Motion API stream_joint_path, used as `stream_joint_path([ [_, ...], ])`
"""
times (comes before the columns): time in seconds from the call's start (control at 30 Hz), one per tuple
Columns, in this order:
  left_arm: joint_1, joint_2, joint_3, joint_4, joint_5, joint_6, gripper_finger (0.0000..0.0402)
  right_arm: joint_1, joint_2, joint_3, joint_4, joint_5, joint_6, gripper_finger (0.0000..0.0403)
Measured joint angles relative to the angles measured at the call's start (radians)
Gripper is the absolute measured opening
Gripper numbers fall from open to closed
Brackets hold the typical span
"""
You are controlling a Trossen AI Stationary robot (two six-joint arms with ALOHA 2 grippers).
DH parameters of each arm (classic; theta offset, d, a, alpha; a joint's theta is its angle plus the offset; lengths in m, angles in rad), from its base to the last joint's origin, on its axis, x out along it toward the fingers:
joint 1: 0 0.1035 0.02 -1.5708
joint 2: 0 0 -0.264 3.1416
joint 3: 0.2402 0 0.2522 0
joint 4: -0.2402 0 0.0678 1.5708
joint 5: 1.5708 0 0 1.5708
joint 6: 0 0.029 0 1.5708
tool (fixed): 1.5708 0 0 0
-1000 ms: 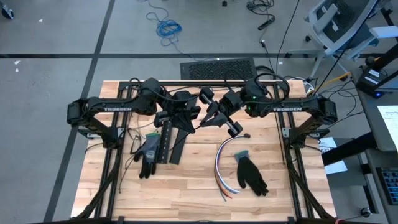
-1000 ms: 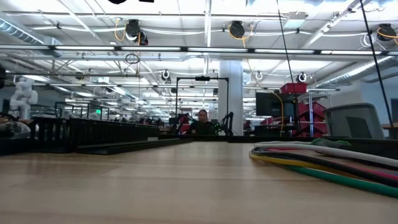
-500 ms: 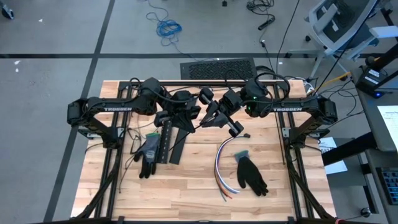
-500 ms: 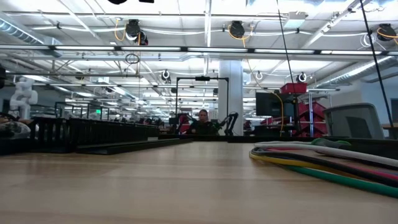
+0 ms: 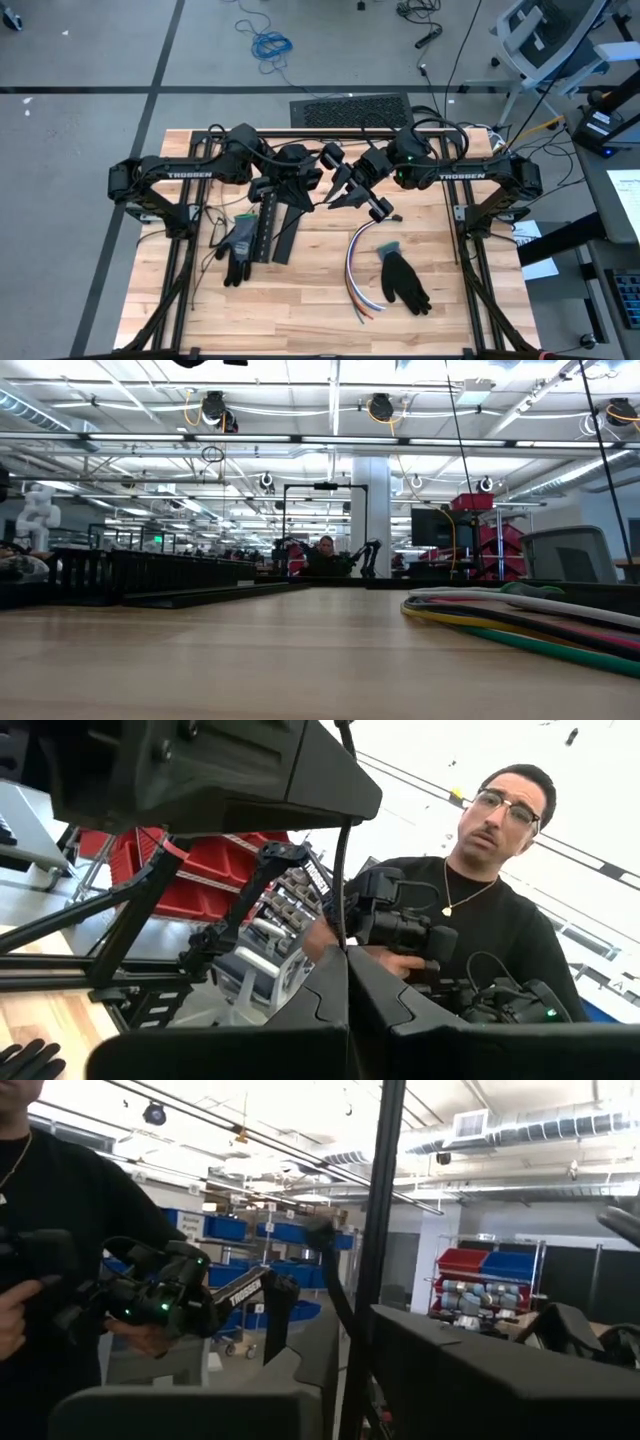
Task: Ziptie cables
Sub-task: Wrap the cable wires with the black ziptie
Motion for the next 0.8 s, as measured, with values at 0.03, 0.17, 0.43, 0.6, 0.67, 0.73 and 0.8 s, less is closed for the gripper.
stream_joint_path([
  [0.03,0.0,0.0,0.0,0.0,0.0,-0.003,0.0,0.0,0.0,0.0,0.005,-0.002,0.0,0.0043],
  [0.17,0.001,0.0,0.0,-0.001,0.0,-0.018,0.0,-0.002,0.0,0.0,0.011,-0.004,0.017,0.0029],
  [0.43,0.001,0.0,-0.001,-0.002,0.0,-0.021,0.0,-0.014,0.0,0.0,0.014,-0.004,0.026,0.0035],
  [0.6,0.001,0.0,-0.001,-0.002,0.0,-0.022,0.0,-0.014,-0.001,0.0,0.012,0.04,0.038,0.0039],
  [0.67,0.001,0.0,-0.001,-0.002,-0.001,-0.023,0.0,-0.014,-0.001,0.0,0.013,0.081,0.038,0.0045],
  [0.73,0.001,0.0,-0.001,-0.002,-0.001,-0.022,0.0,-0.015,-0.001,0.0,0.012,0.103,0.038,0.0053],
  [0.8,0.001,0.0,-0.001,-0.003,-0.001,-0.023,0.0,-0.02,-0.001,0.0,0.012,0.101,0.041,0.0064],
])
